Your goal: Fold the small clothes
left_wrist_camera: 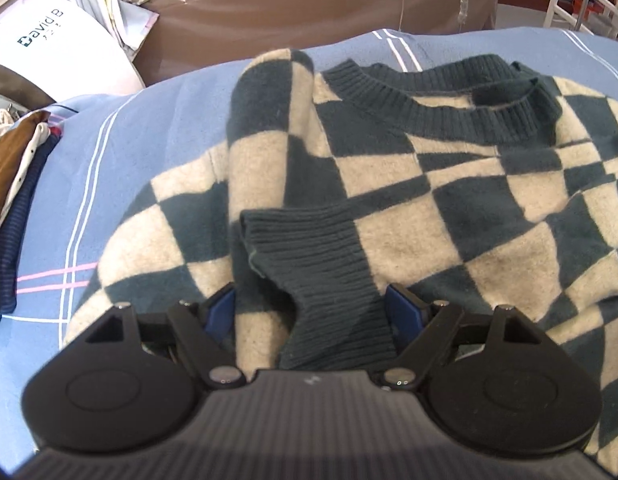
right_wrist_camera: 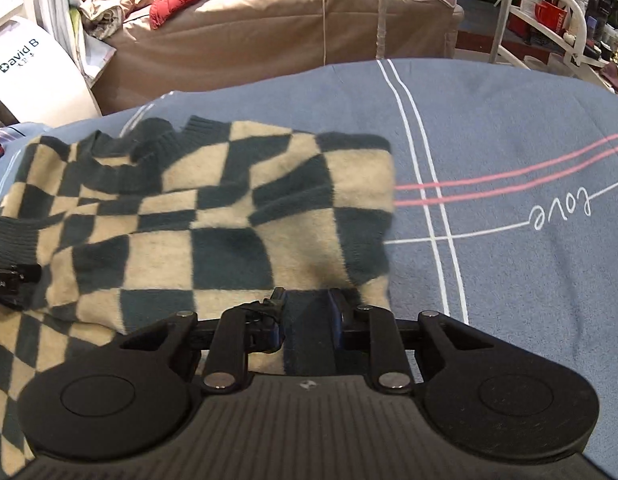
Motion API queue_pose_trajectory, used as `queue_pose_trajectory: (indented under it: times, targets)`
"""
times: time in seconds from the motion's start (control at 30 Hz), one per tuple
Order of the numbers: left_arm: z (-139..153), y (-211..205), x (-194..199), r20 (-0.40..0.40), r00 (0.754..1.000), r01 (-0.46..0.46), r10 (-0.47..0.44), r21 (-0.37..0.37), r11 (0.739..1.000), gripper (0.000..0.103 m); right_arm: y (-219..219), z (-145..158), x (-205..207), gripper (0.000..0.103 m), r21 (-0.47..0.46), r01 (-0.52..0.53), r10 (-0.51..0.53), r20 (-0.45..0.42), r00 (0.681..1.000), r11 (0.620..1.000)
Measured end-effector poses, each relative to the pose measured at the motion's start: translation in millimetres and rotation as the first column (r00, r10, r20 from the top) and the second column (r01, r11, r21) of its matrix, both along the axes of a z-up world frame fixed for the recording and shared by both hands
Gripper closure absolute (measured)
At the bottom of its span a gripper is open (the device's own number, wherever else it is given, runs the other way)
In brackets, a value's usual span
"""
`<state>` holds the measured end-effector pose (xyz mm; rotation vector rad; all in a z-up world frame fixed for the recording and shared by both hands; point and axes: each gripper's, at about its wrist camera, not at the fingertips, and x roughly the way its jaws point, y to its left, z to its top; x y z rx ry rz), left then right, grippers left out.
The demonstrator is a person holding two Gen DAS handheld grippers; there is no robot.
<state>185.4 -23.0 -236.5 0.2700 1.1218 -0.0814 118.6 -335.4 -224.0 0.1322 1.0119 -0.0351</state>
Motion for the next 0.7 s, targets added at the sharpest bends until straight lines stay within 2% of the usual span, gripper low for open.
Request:
queue_pose_trajectory:
  times: [0.2, 0.4, 0.5, 0.53, 0.63, 0.67, 0.7]
  targets:
    - [-8.3, -1.1, 3.9, 0.010, 1.000, -0.027, 0.027, 0.034, 0.999, 0.001, 2.4, -6.3, 6.7, 0.066, -0.001, -0.010, 0.010, -0.016, 1.000, 1.000]
    - [-4.5, 0.4, -1.9, 0.032, 0.999, -0.026, 0.025, 0.035, 0.999, 0.001, 7.2, -5.3, 10.4, 0.064, -0.033, -0.046, 0.045, -0.026, 0.999, 0.998]
    - [15.8, 5.5, -18.6, 0.057, 0.998, -0.032, 0.033, -0.024, 0.999, 0.005, 12.1, 10.5, 4.2, 0.063, -0.042, -0.059, 0.060, 0.021, 0.998, 0.997]
    - [24.2, 8.8, -29.3, 0.074, 0.997, -0.032, 0.037, -0.058, 0.998, 0.005, 16.5, 19.4, 0.0, 0.059, -0.053, -0.072, 0.075, 0.045, 0.996, 0.996]
    - [45.1, 25.8, -74.8, 0.096, 0.991, -0.075, 0.088, -0.135, 0.988, 0.003, 44.2, 49.4, -11.6, 0.038, -0.077, -0.169, 0.176, 0.097, 0.980, 0.983]
    - [47.5, 33.5, -91.8, 0.085, 0.989, -0.104, 0.119, -0.156, 0.982, 0.003, 59.6, 57.7, -14.8, 0.016, -0.059, -0.227, 0.232, 0.111, 0.966, 0.972]
    - [47.9, 41.3, -108.3, 0.069, 0.986, -0.138, 0.151, -0.169, 0.976, 0.003, 77.6, 63.8, -17.5, 0.000, -0.031, -0.296, 0.297, 0.116, 0.948, 0.955]
